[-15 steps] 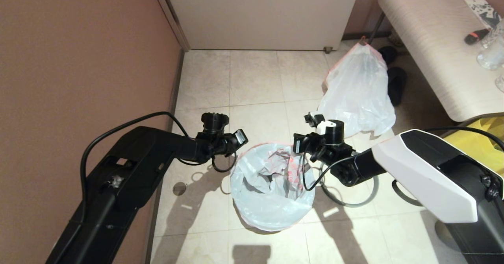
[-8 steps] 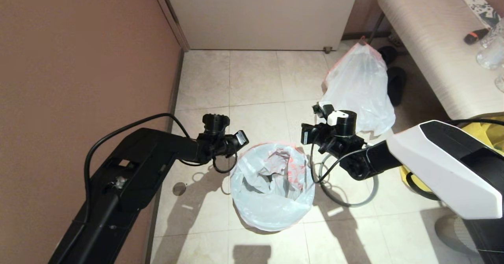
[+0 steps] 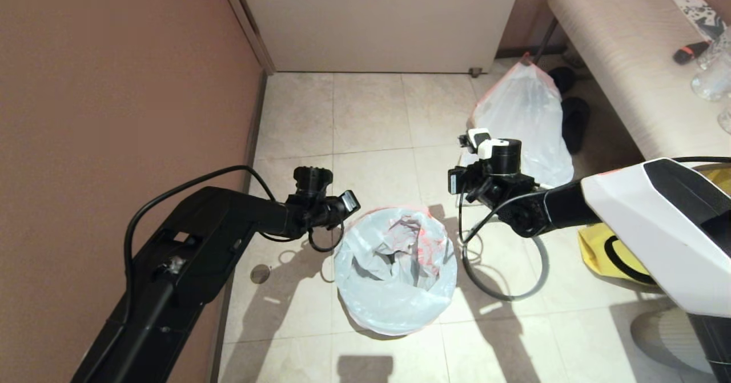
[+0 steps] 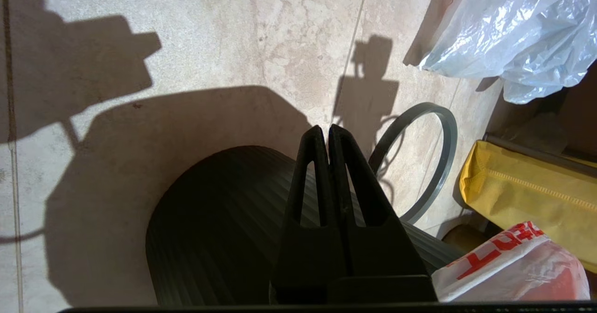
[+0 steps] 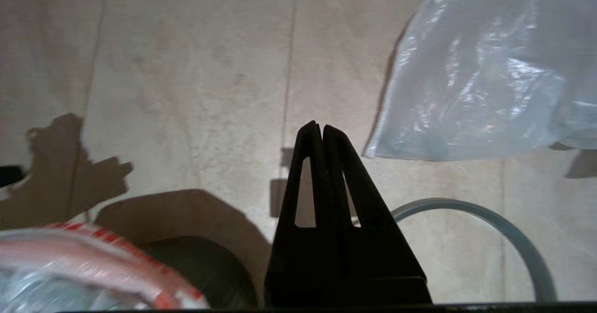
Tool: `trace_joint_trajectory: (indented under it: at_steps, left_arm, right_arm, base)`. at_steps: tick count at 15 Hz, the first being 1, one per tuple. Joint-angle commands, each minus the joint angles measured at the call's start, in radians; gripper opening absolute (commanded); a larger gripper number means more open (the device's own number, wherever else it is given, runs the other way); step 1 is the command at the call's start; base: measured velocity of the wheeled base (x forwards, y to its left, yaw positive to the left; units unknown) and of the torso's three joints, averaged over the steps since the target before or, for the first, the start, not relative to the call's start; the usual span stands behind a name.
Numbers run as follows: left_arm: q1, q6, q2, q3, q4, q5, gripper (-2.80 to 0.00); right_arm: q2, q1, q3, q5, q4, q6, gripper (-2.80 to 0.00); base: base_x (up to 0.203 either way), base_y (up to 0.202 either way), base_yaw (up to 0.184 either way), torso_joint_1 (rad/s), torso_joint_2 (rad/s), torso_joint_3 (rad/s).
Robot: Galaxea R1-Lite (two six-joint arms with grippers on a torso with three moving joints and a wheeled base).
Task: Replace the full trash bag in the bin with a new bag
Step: Place the trash can ring on the trash can
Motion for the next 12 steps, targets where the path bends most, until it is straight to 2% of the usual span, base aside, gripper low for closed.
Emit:
trace_joint_trajectory:
  at_steps: [1, 3, 5, 6, 9, 10, 12]
  left_arm:
    - [0.002, -0.004, 0.001, 0.001, -0.002, -0.001, -2.80]
    - [0.008, -0.006, -0.008, 0.000, -0.005, 0.002, -2.80]
    - [0.006, -0.006, -0.019, 0.000, -0.004, 0.043, -2.80]
    - [0.005, -0.006, -0.034, 0.000, -0.003, 0.055, -2.80]
    - [0.007, -0.004, -0.092, 0.008, 0.018, 0.071, -2.80]
    - [0.007, 0.006, -0.142, 0.014, 0.052, 0.086, -2.80]
    - [-0.017, 0.062, -0.232, 0.025, 0.239, 0.112, -2.80]
  right_arm:
    - [0.077, -0.056, -0.084, -0.086, 0.037, -0.076, -2.80]
    - [0.127, -0.094, -0.186, -0.104, 0.189, -0.093, -2.80]
    - [0.191, -0.135, -0.253, -0.093, 0.343, -0.060, -2.80]
    - [0.210, -0.152, -0.256, -0.067, 0.364, -0.050, -2.80]
    - [0.209, -0.170, -0.259, -0.059, 0.387, -0.048, -2.80]
    - [0.197, -0.172, -0.254, -0.058, 0.388, -0.047, -2.80]
    - [0.167, -0.183, -0.247, -0.048, 0.389, -0.027, -2.80]
  base:
    - [0.000, 0.000, 0.000, 0.000, 0.00, 0.000]
    - [0.000, 0.000, 0.000, 0.000, 0.00, 0.000]
    - [0.000, 0.000, 0.000, 0.000, 0.00, 0.000]
    - [0.000, 0.000, 0.000, 0.000, 0.00, 0.000]
    - [0.000, 0.000, 0.000, 0.000, 0.00, 0.000]
    - [0.000, 0.000, 0.000, 0.000, 0.00, 0.000]
    - [0.000, 0.000, 0.000, 0.000, 0.00, 0.000]
